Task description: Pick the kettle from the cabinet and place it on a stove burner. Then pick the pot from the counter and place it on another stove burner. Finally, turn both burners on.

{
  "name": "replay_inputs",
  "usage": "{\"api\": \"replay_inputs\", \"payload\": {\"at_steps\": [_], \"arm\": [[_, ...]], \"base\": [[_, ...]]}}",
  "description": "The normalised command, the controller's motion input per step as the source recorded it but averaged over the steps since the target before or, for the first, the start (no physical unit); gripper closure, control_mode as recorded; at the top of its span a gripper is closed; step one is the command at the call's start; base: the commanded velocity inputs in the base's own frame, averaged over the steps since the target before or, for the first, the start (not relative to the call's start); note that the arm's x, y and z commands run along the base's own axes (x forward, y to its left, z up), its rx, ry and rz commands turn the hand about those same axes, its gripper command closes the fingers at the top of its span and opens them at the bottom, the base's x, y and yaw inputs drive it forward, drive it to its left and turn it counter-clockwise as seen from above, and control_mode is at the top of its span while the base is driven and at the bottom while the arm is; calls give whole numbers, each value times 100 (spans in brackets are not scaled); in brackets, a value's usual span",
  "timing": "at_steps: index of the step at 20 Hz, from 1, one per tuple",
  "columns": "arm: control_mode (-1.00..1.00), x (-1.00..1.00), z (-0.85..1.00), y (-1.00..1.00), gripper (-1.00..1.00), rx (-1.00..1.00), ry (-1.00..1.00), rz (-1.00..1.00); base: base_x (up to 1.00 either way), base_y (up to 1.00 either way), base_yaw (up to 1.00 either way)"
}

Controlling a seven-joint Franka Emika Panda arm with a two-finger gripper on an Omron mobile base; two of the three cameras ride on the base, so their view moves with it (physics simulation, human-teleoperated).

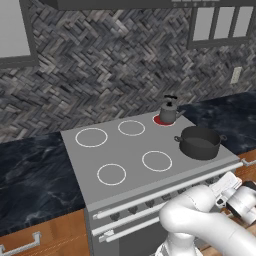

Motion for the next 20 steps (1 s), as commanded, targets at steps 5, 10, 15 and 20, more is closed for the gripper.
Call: {"api": "replay_inputs", "payload": {"at_steps": [5,10,15,20], "arm": [[-100,-2,0,-3,100,-16,0,1],[-100,0,-1,1,-100,0,2,0],[-100,-7,0,-11,-100,0,0,0],[-100,-11,0,-18,-100,0,-2,0]], "base": [[0,0,0],[0,0,0],[0,0,0],[0,0,0]]}}
